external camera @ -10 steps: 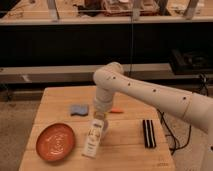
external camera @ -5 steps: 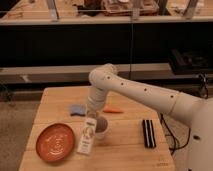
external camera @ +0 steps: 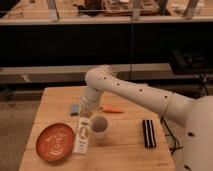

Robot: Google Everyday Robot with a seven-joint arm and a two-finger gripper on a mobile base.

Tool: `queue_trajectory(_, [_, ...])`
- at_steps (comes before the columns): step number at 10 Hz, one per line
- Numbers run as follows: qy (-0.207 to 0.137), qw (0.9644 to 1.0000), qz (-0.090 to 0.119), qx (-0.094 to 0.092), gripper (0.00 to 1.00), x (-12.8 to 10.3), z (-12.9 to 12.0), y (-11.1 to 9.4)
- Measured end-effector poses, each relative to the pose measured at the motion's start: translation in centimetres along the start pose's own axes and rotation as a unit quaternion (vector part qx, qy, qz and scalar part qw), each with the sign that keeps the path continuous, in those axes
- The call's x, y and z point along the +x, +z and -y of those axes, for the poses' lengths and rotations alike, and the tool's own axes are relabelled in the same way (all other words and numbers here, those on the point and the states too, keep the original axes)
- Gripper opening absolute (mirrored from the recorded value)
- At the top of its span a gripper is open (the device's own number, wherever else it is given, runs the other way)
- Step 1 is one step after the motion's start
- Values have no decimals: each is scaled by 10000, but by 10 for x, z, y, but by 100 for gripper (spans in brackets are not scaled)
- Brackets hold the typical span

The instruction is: Place the bottle in the ceramic bowl

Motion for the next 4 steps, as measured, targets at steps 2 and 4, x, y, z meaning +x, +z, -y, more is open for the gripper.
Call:
queue_trajectory(2, [-277, 9992, -130, 249, 0, -1, 3, 1])
queue_trajectory(4, [-464, 9981, -165, 369, 0, 0, 10, 5])
